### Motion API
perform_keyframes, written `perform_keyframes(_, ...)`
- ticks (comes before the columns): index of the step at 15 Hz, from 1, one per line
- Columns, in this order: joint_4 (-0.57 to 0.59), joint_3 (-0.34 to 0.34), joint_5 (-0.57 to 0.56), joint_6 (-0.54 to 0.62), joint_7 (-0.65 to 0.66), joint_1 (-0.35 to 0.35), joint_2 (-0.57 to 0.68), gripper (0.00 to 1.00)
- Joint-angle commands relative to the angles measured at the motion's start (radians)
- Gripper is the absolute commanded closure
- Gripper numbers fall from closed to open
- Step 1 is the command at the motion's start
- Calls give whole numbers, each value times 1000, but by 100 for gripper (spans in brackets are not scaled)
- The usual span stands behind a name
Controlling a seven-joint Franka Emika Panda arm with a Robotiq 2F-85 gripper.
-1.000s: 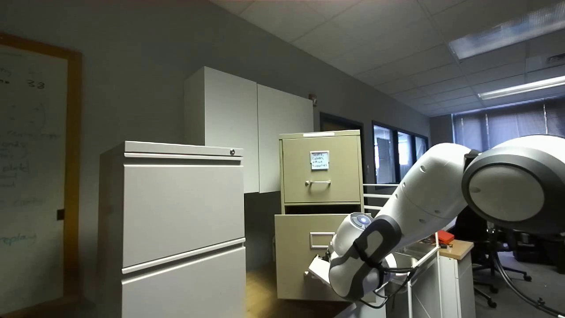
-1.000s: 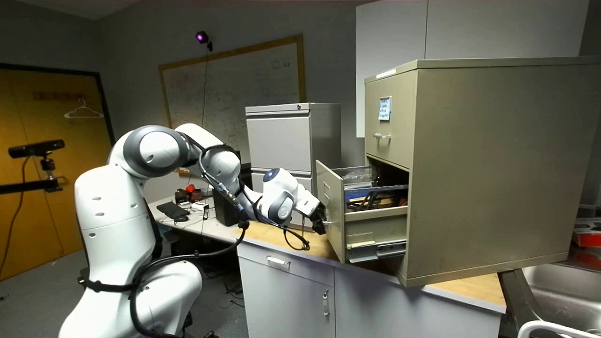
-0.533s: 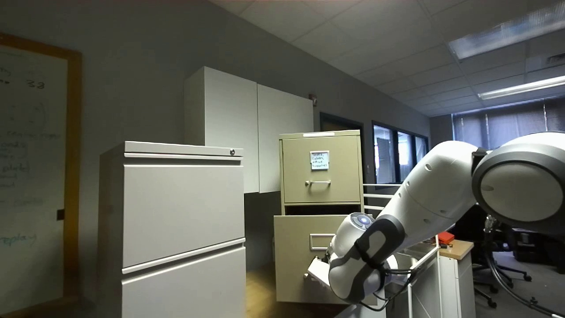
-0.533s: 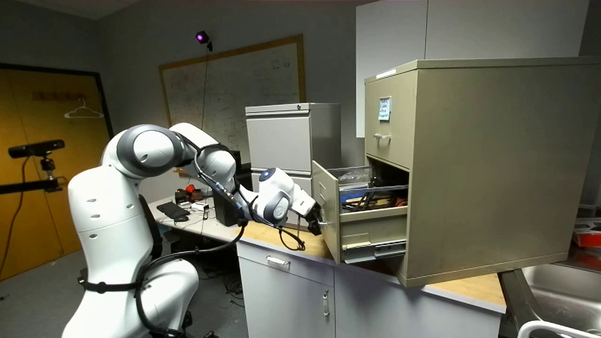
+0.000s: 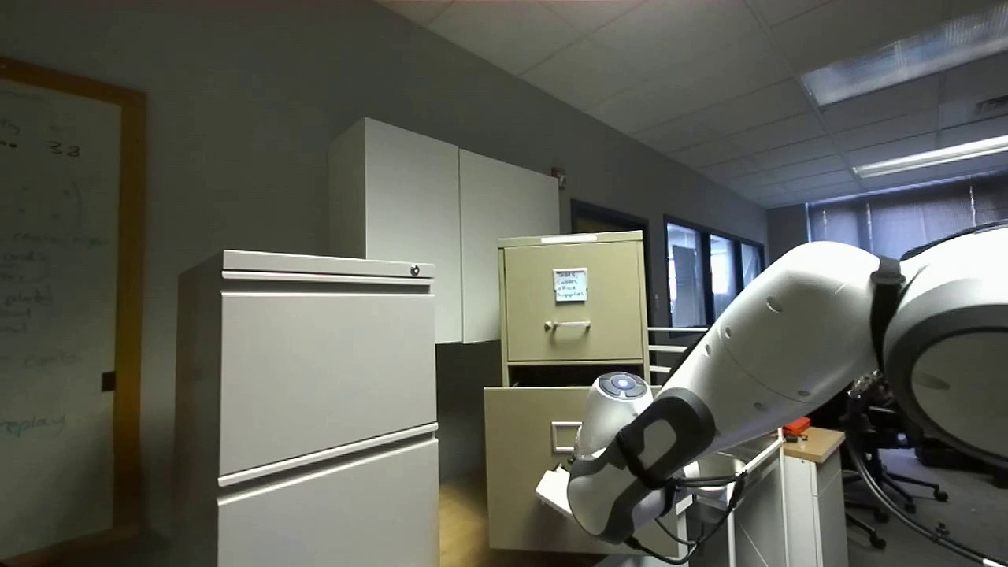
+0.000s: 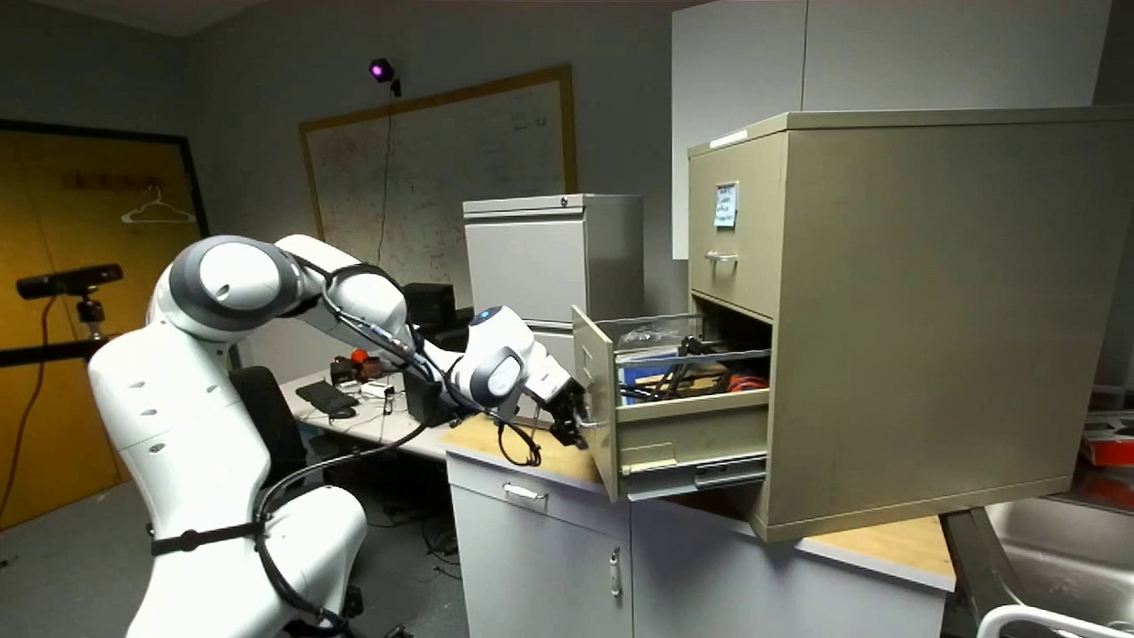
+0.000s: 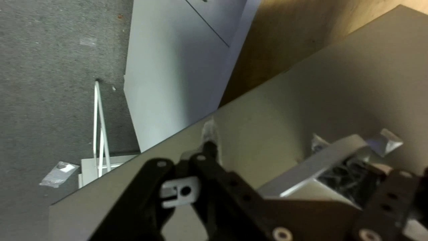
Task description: Open the bottom drawer of the file cabinet on the right
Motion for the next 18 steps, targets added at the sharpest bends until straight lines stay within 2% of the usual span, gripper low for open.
perform_keyframes(1,-20,48,55,-186,182,95,219,0)
perform_keyframes(3,-7,72,55,-312,315,111,337,0)
perform_keyframes(4,8,108,119,-382,327,104,415,0)
perform_keyframes(5,25,113,118,-460,382,124,461,0)
perform_keyframes(6,-3,14,54,-540,456,217,478,0)
perform_keyframes(9,25,1,-51,-760,614,299,517,0)
perform_keyframes(12,80,4,-106,-990,692,362,520,0)
perform_keyframes(14,123,6,-132,-1119,706,365,532,0)
perform_keyframes(15,148,15,-94,-1178,658,339,587,0)
perform_keyframes(18,229,18,-105,-1395,655,332,606,0)
